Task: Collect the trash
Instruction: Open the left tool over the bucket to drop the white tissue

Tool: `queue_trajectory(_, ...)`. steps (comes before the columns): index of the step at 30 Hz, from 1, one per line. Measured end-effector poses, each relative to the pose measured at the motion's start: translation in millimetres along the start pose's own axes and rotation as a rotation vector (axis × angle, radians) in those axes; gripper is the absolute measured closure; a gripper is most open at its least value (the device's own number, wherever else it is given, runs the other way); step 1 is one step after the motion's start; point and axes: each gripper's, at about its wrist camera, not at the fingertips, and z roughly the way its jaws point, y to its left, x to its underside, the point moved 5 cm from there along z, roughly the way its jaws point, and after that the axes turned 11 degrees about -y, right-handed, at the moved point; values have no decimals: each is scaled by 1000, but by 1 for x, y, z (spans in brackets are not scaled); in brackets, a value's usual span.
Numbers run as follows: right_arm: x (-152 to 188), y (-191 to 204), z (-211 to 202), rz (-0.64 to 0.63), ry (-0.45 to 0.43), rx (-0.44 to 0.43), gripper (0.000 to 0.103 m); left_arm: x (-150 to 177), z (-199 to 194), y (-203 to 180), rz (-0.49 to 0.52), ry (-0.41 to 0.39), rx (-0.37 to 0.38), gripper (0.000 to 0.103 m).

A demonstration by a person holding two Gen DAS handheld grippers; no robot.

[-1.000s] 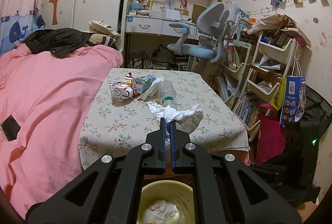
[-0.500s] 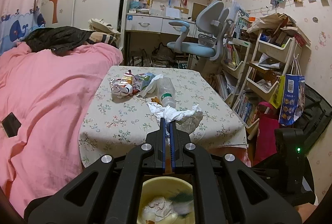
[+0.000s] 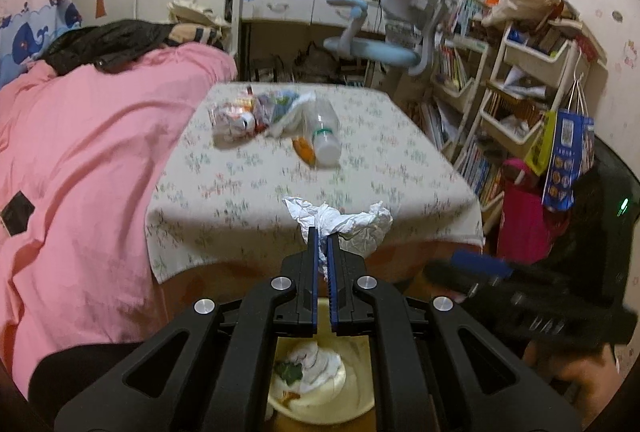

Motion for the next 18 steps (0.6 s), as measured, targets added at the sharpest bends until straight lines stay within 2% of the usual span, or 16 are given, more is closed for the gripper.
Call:
queue_trajectory(8,-9,-7,-7,27,-58,18,33,29,14,-9,44,128,8,97)
queue_trajectory(10,-10,-8,-8,27,-63,20,32,33,16,-10,47,146,5,89)
queue_trajectory(12,-10,-8,-9,28,-68,21,31,34,16,-9,47,148,-2,75)
queue_trajectory(14,-11,-9,-9,28,-72,23,31,33,16,-9,47,143,-10,66)
queue_trajectory(18,-11,-9,-10,29,-78,28,30,31,14,-8,46,131,-19,58)
